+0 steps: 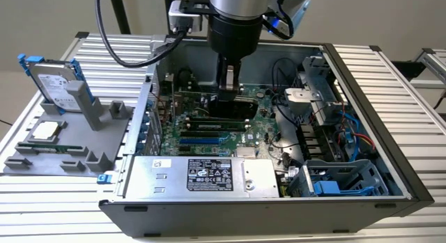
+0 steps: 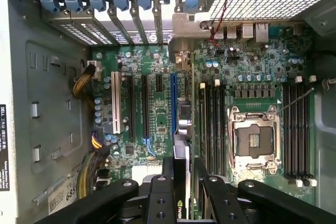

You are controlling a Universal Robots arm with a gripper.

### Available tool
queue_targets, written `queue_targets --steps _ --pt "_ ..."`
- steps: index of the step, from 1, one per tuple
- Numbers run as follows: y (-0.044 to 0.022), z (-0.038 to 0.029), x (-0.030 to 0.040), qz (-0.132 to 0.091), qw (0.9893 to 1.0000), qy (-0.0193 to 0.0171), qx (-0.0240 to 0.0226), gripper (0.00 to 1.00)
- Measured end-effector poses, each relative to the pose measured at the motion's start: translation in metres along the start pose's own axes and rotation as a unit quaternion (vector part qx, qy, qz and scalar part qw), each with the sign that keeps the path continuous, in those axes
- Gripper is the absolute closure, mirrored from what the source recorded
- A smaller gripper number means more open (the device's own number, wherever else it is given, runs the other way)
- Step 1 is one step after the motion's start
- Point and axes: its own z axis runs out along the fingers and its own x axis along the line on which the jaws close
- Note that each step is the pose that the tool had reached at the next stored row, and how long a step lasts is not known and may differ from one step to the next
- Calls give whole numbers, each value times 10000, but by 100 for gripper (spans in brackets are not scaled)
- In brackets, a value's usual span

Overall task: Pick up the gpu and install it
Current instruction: 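Insert the gpu into the slot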

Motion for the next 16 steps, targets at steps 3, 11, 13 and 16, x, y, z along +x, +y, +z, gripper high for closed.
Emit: queue_targets --steps 3,11,13,16 --pt "-2 47 6 0 10000 4 0 100" --pt "4 161 25 1 10000 20 -2 100" --pt "12 190 32 1 10000 21 -2 100" --pt "41 239 39 1 10000 25 -2 100"
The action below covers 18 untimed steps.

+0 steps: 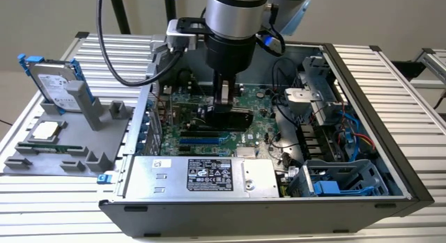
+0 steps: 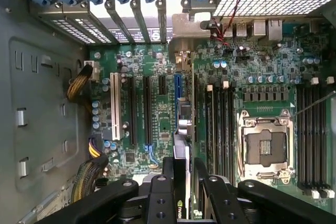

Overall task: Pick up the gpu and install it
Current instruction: 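Insert the gpu into the slot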

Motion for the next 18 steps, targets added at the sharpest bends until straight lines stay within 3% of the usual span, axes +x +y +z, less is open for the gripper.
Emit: queue_targets --steps 10,18 --pt "143 171 14 0 10000 4 1 100" --pt "219 249 47 -2 10000 4 0 100"
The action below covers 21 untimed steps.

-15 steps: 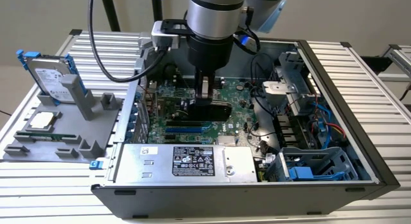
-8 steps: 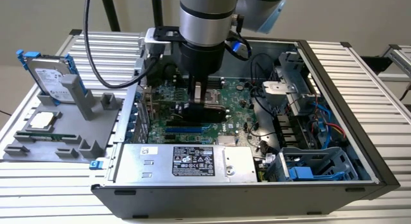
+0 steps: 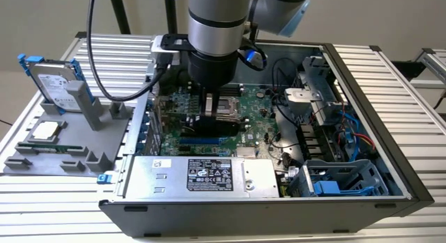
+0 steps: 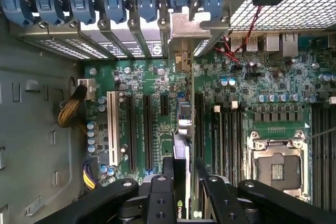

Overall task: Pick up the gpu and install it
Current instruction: 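Insert the gpu into the slot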

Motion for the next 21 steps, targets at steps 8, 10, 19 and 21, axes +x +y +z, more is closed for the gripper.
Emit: queue_targets --steps 8,10,19,21 --pt "49 95 16 1 10000 1 -1 100" --pt "55 116 17 1 10000 1 -1 100" --pt "75 204 18 1 10000 1 -1 100" --pt "80 219 19 1 10000 2 -1 100"
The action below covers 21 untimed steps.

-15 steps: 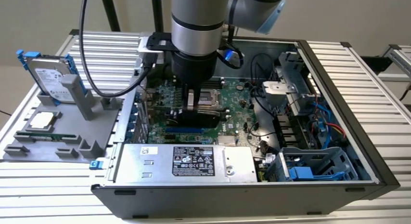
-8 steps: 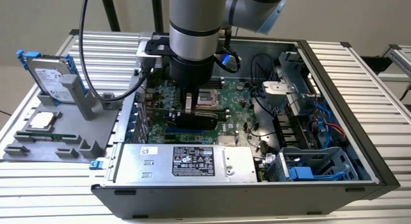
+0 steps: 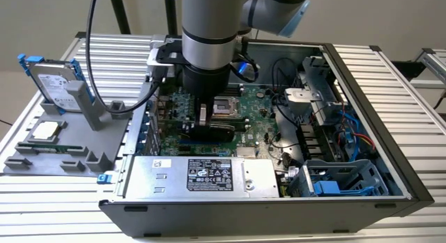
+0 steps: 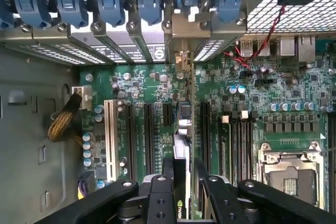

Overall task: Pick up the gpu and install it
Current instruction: 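Insert the gpu into the slot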

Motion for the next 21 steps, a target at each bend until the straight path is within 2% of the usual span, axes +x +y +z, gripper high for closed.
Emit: queue_targets --steps 6,15,21 --pt "4 27 -4 0 10000 -5 -1 100" --pt "20 24 -65 -16 10000 -4 -1 100" --pt "21 18 -68 -15 10000 -6 -1 100"
